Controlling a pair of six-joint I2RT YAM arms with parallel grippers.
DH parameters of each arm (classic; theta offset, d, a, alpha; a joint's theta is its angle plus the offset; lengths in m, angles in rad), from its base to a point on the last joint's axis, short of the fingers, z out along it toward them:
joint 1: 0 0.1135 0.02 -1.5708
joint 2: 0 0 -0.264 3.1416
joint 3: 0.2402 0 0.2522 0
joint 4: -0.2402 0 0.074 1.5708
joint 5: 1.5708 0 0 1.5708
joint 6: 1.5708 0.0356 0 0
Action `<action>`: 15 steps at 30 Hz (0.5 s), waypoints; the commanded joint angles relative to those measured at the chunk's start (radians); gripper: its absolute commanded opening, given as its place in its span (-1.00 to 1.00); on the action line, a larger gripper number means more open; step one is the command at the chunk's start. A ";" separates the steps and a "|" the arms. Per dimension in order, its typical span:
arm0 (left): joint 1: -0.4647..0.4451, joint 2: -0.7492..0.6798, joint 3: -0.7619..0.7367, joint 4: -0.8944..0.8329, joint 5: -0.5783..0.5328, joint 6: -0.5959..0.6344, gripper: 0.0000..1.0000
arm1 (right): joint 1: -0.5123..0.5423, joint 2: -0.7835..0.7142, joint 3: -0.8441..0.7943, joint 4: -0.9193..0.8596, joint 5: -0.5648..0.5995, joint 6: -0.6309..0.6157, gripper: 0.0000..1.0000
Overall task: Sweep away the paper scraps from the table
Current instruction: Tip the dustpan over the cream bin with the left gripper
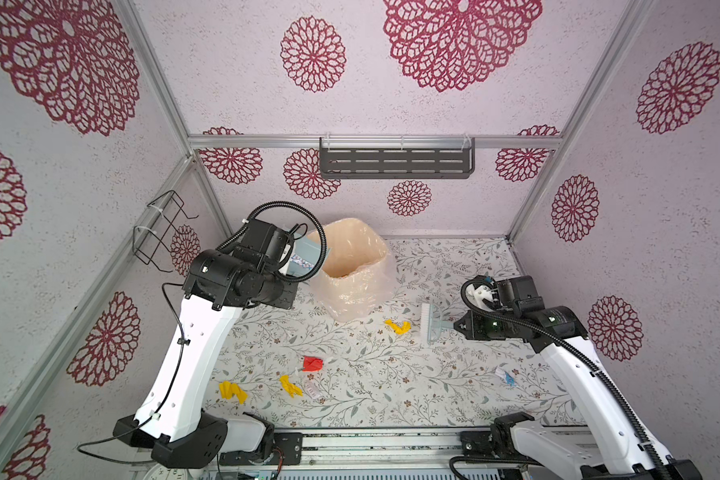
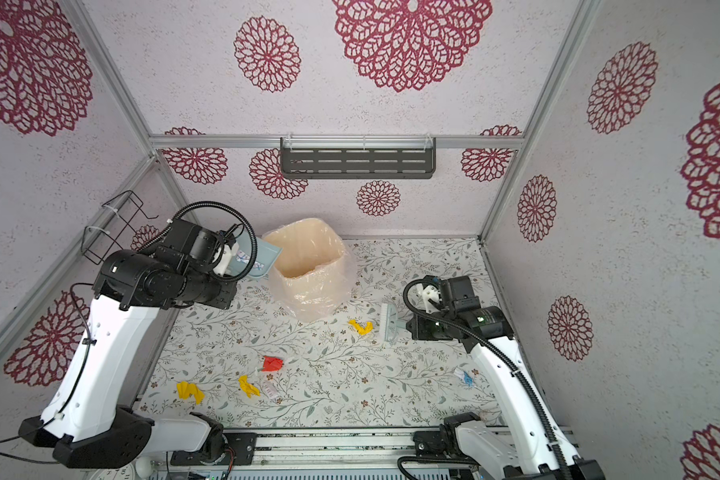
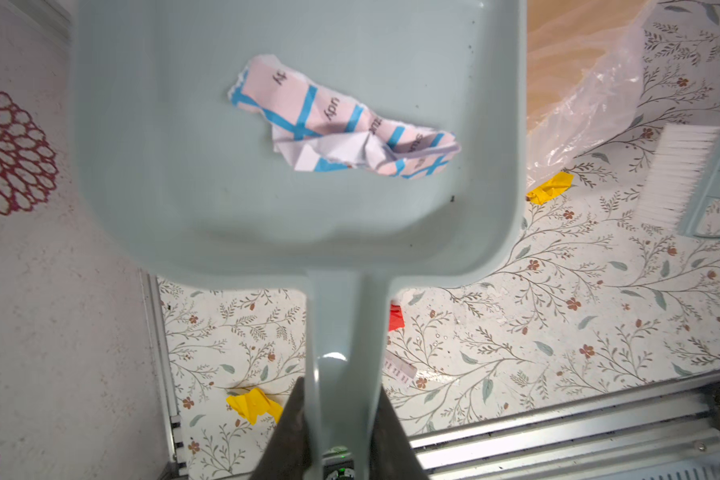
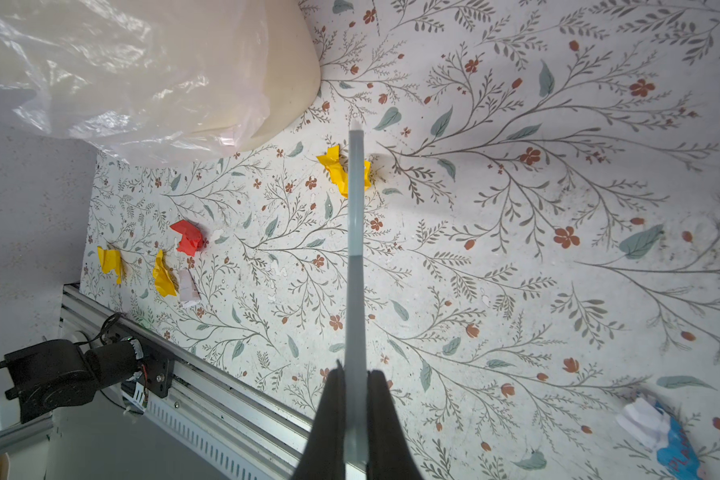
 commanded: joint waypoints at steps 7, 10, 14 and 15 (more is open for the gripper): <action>0.010 0.147 0.115 0.038 -0.114 0.161 -1.00 | -0.021 0.001 0.049 -0.025 -0.040 -0.029 -1.00; 0.010 0.185 0.132 0.049 -0.126 0.196 -1.00 | -0.025 0.008 0.053 -0.027 -0.044 -0.032 -1.00; 0.011 0.228 0.146 0.063 -0.175 0.233 -1.00 | -0.030 0.019 0.066 -0.036 -0.046 -0.036 -1.00; 0.010 0.238 0.154 0.064 -0.179 0.239 -1.00 | -0.030 0.020 0.068 -0.036 -0.048 -0.037 -1.00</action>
